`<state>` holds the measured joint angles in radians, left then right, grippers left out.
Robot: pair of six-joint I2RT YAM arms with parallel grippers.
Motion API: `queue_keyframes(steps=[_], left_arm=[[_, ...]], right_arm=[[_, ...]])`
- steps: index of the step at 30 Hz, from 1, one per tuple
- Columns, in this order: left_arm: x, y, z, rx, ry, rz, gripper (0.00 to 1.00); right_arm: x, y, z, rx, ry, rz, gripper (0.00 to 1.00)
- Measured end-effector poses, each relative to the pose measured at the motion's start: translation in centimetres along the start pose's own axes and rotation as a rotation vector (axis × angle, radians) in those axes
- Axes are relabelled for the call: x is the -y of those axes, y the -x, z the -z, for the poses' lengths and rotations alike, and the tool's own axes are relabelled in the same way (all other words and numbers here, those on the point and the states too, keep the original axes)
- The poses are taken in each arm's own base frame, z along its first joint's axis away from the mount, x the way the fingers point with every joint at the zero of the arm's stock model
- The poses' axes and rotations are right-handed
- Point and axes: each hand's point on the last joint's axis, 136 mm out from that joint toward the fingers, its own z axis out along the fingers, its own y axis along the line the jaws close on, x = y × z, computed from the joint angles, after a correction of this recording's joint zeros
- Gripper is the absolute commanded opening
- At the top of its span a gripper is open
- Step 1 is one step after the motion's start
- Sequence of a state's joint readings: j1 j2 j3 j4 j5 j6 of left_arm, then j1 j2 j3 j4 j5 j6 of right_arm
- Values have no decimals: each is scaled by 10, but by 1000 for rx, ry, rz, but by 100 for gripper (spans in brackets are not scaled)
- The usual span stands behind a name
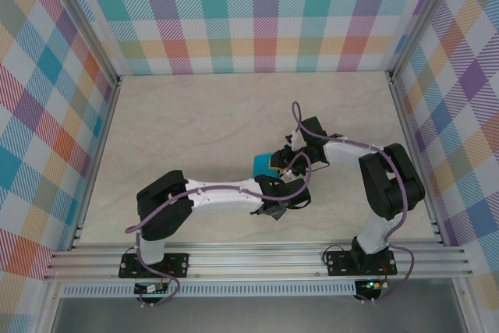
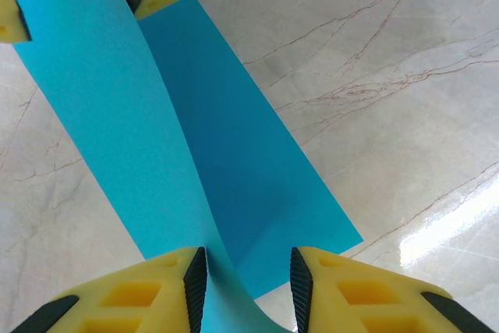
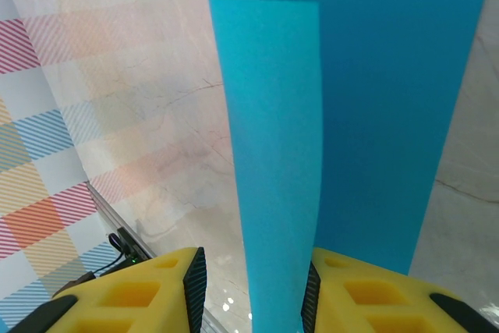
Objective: Fold a paper plane with a square sheet of paper (fold left side to right side)
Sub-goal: Fold the triangle a second time at the center of the table.
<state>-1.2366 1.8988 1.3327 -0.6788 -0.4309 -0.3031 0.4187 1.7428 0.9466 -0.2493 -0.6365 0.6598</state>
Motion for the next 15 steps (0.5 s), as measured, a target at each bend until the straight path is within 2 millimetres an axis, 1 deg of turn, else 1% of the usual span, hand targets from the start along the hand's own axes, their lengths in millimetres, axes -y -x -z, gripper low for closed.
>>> queue_keyframes(steps=[8, 15], left_arm=[[4, -2, 0, -11, -24, -8, 38], [5, -2, 0, -12, -27, -13, 26]], right_arm=[[2, -1, -1, -5, -4, 7, 38], [1, 0, -1, -5, -5, 9, 38]])
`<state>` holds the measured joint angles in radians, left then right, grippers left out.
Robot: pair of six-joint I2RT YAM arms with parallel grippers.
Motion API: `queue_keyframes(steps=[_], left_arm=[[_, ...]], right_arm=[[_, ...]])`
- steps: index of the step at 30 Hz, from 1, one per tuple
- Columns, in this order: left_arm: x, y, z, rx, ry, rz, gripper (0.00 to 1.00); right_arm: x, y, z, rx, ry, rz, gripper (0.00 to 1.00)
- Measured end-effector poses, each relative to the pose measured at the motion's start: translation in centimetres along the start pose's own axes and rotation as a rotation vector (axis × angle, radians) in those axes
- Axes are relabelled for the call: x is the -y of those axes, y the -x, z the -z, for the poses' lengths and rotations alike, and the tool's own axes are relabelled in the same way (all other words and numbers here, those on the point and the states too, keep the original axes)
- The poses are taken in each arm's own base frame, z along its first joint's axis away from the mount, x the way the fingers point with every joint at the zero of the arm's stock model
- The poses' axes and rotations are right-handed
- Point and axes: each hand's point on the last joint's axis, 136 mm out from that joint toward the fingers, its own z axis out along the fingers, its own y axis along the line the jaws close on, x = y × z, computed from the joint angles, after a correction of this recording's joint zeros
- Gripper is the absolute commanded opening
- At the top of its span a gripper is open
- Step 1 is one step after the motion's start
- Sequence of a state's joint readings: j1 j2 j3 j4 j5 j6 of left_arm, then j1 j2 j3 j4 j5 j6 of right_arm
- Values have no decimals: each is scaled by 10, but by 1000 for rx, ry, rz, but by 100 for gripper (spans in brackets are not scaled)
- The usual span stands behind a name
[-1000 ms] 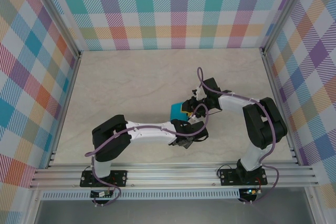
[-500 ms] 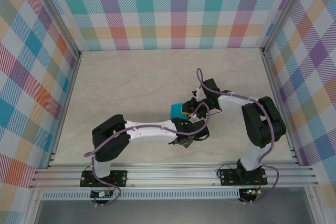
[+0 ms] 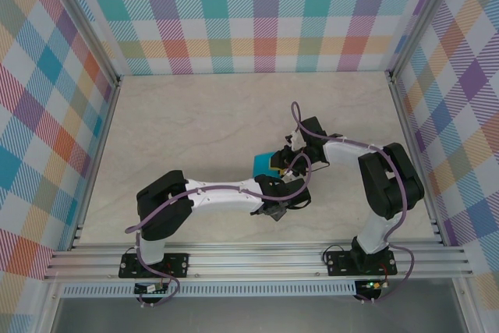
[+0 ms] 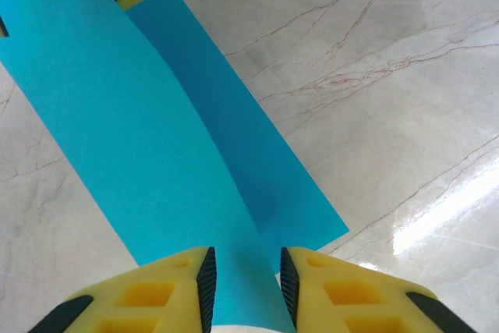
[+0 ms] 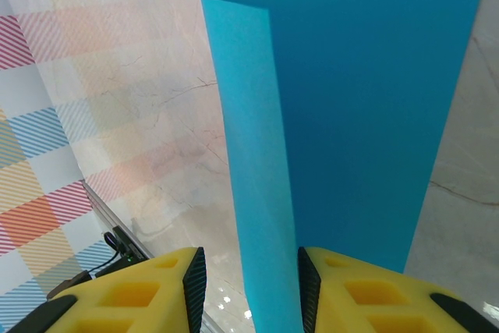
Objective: Fold a paper plane with a square sheet of paper (fold left side to right side)
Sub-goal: Fold the triangle a second time at the center of the table.
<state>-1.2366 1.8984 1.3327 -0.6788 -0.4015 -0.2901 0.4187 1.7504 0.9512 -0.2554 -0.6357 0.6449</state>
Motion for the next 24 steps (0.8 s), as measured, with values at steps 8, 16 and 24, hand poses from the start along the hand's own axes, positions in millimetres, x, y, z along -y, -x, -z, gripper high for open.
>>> queue_keyframes(steps=[8, 16, 24], left_arm=[[3, 0, 2, -1, -19, -10, 14], [5, -1, 5, -2, -46, -14, 11], [3, -7, 4, -16, -142, 28, 11]], right_arm=[[3, 2, -1, 8, -16, 5, 39], [4, 5, 2, 22, -37, 25, 47], [-13, 16, 46, 144, -7, 78, 60]])
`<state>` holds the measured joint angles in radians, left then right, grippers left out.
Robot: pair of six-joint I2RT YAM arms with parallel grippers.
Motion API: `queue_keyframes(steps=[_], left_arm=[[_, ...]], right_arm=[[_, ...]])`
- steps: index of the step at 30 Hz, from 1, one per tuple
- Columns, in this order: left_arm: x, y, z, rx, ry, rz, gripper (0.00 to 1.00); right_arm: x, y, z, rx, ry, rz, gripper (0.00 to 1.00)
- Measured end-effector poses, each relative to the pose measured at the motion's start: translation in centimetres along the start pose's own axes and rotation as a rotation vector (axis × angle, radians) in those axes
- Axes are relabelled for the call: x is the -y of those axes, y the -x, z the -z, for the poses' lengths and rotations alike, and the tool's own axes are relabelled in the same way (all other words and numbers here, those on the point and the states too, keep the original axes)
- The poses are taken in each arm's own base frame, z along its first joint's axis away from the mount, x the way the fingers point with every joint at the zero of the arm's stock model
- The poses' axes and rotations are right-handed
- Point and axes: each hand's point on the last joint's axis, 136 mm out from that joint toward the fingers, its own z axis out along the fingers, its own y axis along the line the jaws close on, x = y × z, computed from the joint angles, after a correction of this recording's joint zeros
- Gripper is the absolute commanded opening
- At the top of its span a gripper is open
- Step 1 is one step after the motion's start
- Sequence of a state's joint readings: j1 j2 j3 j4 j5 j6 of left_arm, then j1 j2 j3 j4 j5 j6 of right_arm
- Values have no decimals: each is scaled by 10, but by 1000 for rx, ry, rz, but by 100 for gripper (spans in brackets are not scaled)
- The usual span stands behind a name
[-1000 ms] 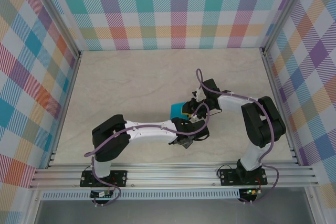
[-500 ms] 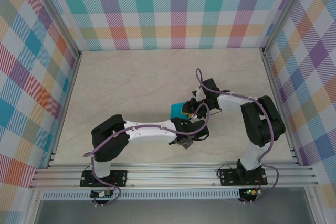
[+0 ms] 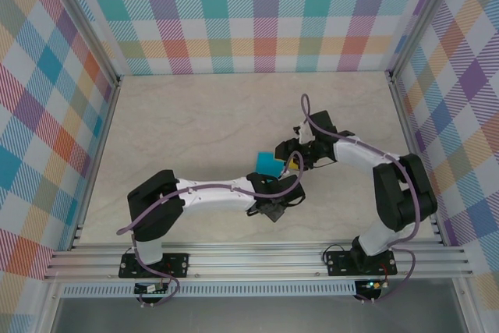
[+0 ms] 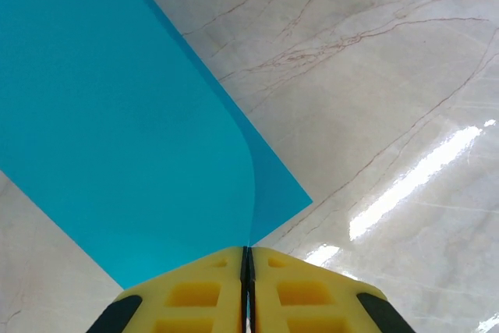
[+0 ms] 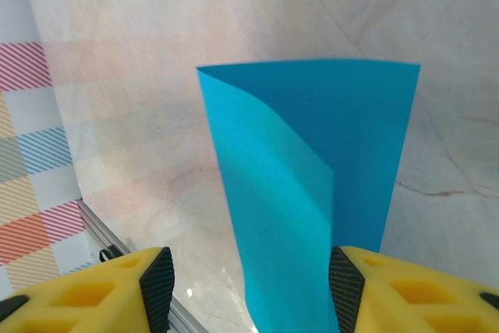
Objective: Fold a paper plane with a square sheet of paper (fold left side to right side)
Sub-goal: Fold the triangle a second time at the center of the table.
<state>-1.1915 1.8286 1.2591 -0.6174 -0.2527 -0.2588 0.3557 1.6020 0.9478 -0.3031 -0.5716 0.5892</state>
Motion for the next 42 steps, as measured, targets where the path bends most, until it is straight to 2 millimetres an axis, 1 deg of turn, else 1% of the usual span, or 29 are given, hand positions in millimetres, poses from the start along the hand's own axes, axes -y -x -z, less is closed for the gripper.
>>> queue_keyframes(steps=[3, 5, 8, 11, 13, 14, 17, 19, 23, 25, 31, 35, 39, 42], left_arm=[[-7, 2, 1, 4, -40, 36, 11], [-11, 4, 2, 13, -65, 61, 12], [-19, 5, 2, 18, -100, 99, 12], [-27, 5, 2, 18, -127, 131, 12], [-31, 5, 2, 19, -142, 146, 12], [-32, 4, 2, 18, -149, 151, 13], [-37, 3, 2, 18, -160, 162, 13], [-40, 4, 1, 20, -163, 168, 13], [-47, 6, -1, 23, -158, 175, 13], [-50, 6, -1, 24, -152, 175, 13], [-57, 4, -5, 13, -125, 178, 13], [-62, 0, -12, -15, -88, 173, 13], [-67, -3, -16, -30, -58, 170, 13], [-69, -3, -16, -33, -42, 169, 13]], right_arm=[[-1, 1, 19, 53, 7, 9, 60], [3, -3, 26, 71, 2, 8, 55], [9, -16, 29, 69, -5, 6, 45], [20, -32, 28, 53, -10, -15, 36], [29, -43, 24, 37, -7, -36, 29], [34, -49, 21, 26, -8, -51, 27], [44, -65, 13, -6, -10, -82, 27], [45, -73, 7, -24, -10, -83, 27], [33, -84, -6, -58, 9, -44, 24], [31, -91, -16, -84, 2, -34, 22], [42, -110, -41, -153, -66, -60, 19], [51, -113, -50, -173, -109, -80, 19], [50, -109, -51, -167, -129, -83, 20], [51, -109, -51, -176, -144, -86, 19]])
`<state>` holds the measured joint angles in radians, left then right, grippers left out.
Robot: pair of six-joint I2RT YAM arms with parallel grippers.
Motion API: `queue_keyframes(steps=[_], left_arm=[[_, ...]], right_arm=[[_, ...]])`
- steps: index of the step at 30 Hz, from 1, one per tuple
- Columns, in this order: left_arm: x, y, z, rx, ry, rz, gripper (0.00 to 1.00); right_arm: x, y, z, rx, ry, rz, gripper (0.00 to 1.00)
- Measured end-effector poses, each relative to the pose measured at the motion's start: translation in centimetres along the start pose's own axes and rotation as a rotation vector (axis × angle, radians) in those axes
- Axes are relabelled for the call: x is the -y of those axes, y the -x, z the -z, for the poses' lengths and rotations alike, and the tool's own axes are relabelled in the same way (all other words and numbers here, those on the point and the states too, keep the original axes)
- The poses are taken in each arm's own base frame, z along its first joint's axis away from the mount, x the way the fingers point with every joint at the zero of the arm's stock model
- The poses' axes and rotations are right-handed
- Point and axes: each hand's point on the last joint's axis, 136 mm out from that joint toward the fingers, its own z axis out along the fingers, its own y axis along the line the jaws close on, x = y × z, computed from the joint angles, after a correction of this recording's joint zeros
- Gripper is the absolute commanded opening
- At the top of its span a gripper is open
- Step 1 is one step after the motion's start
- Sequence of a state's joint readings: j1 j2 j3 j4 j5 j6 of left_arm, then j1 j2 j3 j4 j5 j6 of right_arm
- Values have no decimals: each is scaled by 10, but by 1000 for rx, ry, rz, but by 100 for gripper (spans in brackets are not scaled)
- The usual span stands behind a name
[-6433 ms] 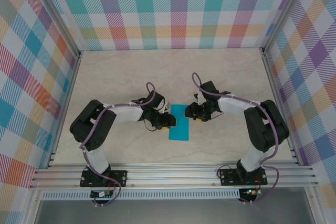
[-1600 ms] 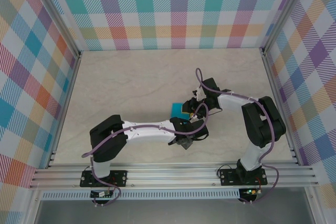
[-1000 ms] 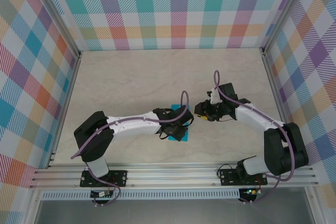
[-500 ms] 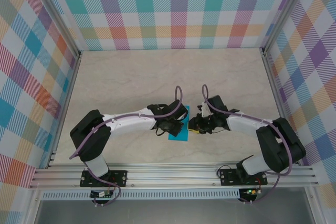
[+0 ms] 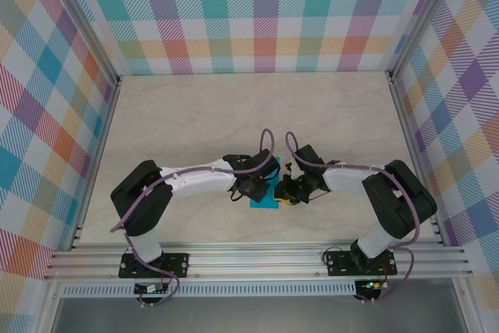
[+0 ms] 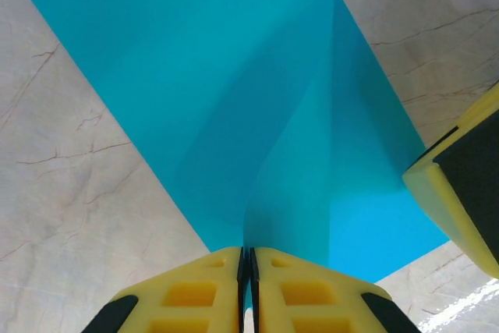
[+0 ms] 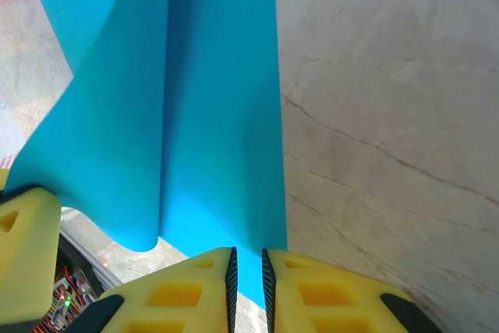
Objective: Fold a paper plane with a square sheet of paper (fold left side to right side)
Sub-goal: Fold the triangle a second time at the center of the table.
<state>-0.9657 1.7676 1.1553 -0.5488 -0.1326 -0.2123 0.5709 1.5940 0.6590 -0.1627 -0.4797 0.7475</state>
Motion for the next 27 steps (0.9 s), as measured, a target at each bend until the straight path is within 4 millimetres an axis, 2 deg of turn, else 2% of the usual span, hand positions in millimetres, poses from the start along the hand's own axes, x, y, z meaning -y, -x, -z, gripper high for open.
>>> queue_keyframes(steps=[27], left_arm=[[-14, 8, -13, -5, 65, 17, 14]], right_arm=[[1, -1, -1, -42, -35, 18, 20]])
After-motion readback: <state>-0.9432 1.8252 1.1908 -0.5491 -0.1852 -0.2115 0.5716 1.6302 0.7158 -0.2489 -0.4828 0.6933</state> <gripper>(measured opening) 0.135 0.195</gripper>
